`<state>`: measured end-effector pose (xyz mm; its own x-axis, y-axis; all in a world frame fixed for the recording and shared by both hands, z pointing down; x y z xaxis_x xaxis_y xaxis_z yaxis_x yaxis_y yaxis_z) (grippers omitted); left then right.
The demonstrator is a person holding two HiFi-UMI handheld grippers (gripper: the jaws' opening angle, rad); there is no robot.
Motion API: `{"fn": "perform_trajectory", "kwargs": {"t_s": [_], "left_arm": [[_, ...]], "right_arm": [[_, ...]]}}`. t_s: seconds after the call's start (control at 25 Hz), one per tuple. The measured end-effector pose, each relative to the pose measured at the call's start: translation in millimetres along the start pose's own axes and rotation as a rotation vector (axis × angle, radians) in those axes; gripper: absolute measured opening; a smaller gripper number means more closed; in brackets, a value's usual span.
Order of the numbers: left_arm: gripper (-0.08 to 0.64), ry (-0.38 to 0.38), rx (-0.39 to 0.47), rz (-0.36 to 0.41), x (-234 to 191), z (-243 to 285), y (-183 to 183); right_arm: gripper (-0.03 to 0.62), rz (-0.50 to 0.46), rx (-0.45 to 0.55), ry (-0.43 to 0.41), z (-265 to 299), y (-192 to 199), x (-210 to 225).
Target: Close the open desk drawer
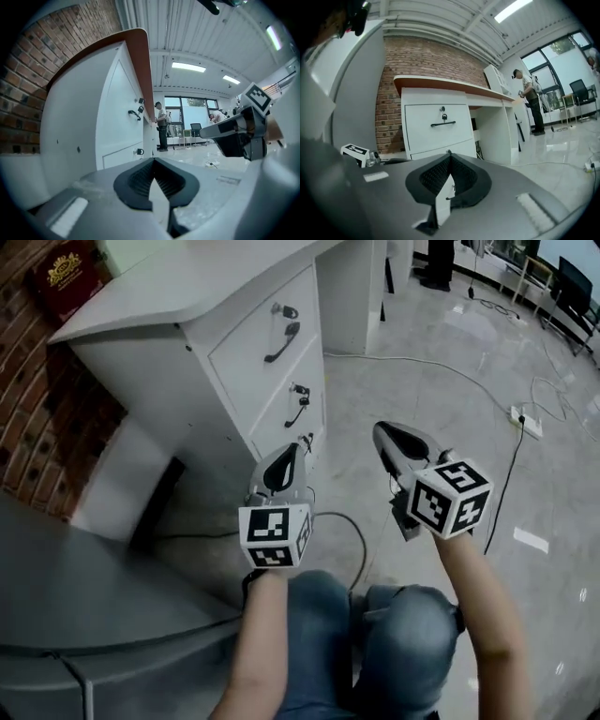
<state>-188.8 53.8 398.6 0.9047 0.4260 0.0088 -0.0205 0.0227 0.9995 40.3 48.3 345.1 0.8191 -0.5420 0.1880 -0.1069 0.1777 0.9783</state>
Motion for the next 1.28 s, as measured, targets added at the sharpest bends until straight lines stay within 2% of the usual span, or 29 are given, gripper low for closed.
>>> {"fn": "perform_trajectory", "kwargs": {"t_s": [0.2, 0.4, 0.68, 0.92, 1.12, 1.28], "left_arm": [[0.0, -0.031, 0.041, 0.006, -4, -18, -33], [0.0, -0.036, 0.075, 0.039, 1, -38, -55], [0.0, -0.041, 0.113, 0.068, -3, -59, -75], [0.0, 0.017, 0.128, 0.132, -7, -63, -94], [0.0, 0.016, 0.148, 0.124, -3, -67, -94], [0.0, 0.016, 0.157, 0.114, 0, -72, -93]], "right_arm": [[-0.003, -0.097, 0.069, 0.02, -14, -37, -30], [-0.003, -0.178, 0.155, 0.062, -30, -52, -56], [-0.003, -0.246, 0.229, 0.125, -41, -44, -75], [-0.003, -0.271, 0.207, 0.144, -52, -35, -71], [-0.003, -0.372, 0.218, 0.144, -57, -31, -81], [-0.003, -0.37, 0.236, 0.17, -57, -28, -81]]}}
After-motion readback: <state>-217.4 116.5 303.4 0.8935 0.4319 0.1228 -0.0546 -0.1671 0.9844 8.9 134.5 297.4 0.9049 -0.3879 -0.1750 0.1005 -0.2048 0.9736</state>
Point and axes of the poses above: the fingertips, and each gripper's own axes: z forward along the fingers, x to its right, y out of its underside, the point moved 10 cm from there along -z, backward along the fingers, and after that the axes turned 4 degrees about x, right-handed, at the moved point
